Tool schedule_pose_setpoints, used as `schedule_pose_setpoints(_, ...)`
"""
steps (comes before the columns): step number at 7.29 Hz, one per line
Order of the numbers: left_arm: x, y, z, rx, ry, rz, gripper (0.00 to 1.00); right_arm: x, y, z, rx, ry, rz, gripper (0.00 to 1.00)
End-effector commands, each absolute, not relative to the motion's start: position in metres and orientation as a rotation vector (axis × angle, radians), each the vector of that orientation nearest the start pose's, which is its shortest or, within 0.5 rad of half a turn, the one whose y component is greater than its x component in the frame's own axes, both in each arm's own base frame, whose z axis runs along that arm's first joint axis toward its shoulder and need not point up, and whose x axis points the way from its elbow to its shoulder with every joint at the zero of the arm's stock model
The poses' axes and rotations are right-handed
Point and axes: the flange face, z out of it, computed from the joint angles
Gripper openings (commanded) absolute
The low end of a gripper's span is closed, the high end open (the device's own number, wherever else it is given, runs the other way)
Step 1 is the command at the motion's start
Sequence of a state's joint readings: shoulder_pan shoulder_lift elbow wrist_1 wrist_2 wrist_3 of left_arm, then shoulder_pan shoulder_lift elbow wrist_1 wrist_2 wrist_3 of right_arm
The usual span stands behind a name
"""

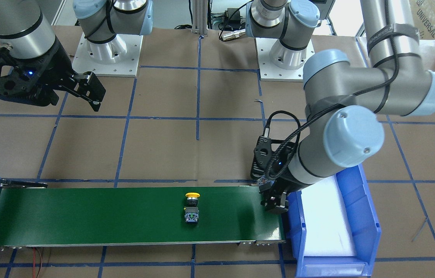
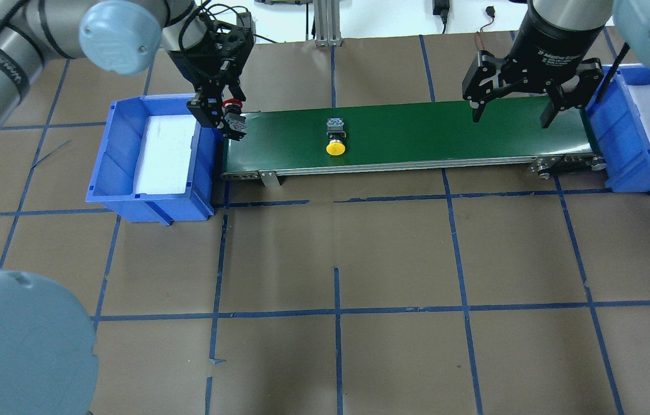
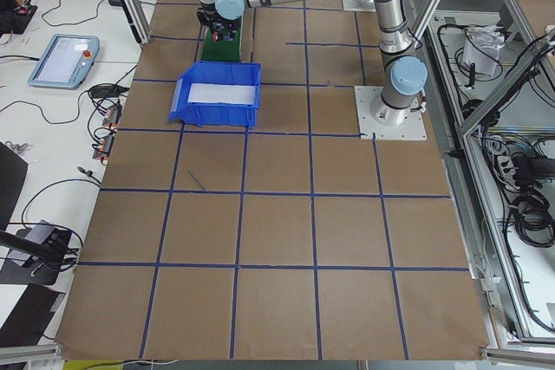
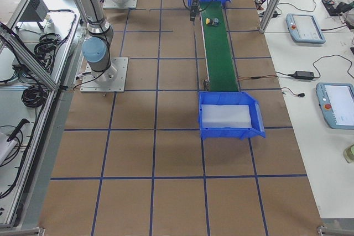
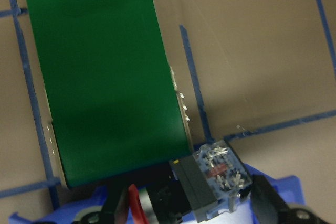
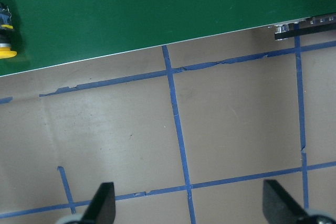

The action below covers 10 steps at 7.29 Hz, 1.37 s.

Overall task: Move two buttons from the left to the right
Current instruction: 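Grasp the red button with the left gripper and set it on the conveyor, then open the left gripper and raise it back above the blue bin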

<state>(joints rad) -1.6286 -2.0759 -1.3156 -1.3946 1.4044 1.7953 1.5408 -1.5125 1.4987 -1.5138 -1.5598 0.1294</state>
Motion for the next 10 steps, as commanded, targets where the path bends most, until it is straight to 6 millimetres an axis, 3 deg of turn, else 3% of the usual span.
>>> schedule_pose_setpoints(1,-0.218,-0.687,0.281,-2.390,-1.797,0.139,0.56,0.118,-0.516,0.488,0.252,3.122,0.070,1.00)
schedule_pose_setpoints(3,-0.219,-0.687,0.268,-2.378,-1.804,0.118,0.56,0.118,-0.516,0.488,0.252,3.121,0.070,1.00)
schedule_pose_setpoints(4,-0.219,-0.686,0.263,-2.371,-1.803,0.108,0.67,0.119,-0.516,0.488,0.250,3.113,0.071,1.00)
schedule_pose_setpoints(5,-0.217,-0.687,0.264,-2.358,-1.818,0.112,0.94,0.120,-0.516,0.488,0.249,3.110,0.071,1.00)
schedule_pose_setpoints(7,-0.218,-0.685,0.263,-2.325,-1.847,0.091,0.99,0.119,-0.516,0.488,0.252,3.108,0.071,1.00)
schedule_pose_setpoints(8,-0.217,-0.684,0.271,-2.320,-1.870,0.094,0.99,0.119,-0.516,0.488,0.252,3.110,0.071,1.00)
schedule_pose_setpoints(9,-0.215,-0.679,0.292,-2.284,-1.906,0.069,0.99,0.119,-0.516,0.488,0.252,3.108,0.071,1.00)
schedule_pose_setpoints(10,-0.205,-0.659,0.337,-2.207,-2.017,0.087,0.99,0.119,-0.516,0.488,0.252,3.108,0.071,1.00)
